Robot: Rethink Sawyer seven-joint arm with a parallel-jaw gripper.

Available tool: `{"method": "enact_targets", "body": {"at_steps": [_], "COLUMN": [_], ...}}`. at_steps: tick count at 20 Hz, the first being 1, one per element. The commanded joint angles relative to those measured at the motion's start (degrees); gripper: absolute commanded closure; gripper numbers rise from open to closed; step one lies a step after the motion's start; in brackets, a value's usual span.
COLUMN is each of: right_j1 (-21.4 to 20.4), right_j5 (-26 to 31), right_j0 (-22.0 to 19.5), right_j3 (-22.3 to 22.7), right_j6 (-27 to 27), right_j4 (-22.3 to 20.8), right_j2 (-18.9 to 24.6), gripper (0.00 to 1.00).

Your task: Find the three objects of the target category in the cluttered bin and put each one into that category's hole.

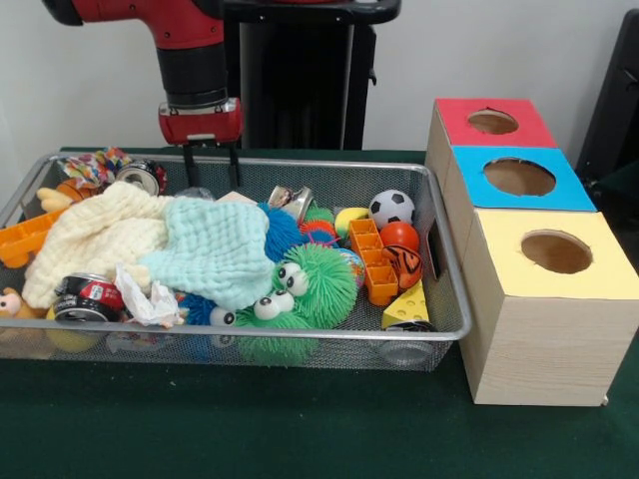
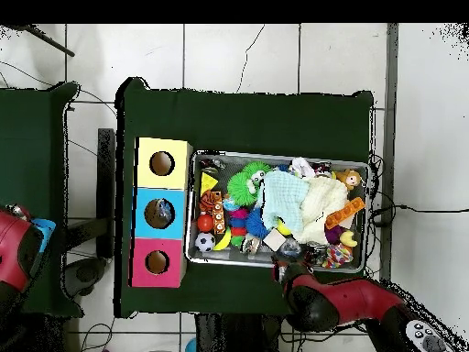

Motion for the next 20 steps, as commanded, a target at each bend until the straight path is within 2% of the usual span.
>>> {"method": "enact_targets", "body": {"at_steps": [1, 10, 20], "right_j1": [2.26, 1.47, 0.84], "right_j5": [3.97, 6.66, 6.10], "right_j0": [-4.74, -7.62, -6.49], "right_j3": [-2.84, -1.74, -1.75], "right_j6": [-5.83, -8.26, -6.79], "right_j4": [-3.25, -2.94, -3.27], "right_j2": [4.63, 7.66, 6.72], "gripper": [0.00, 0.00, 0.00]}}
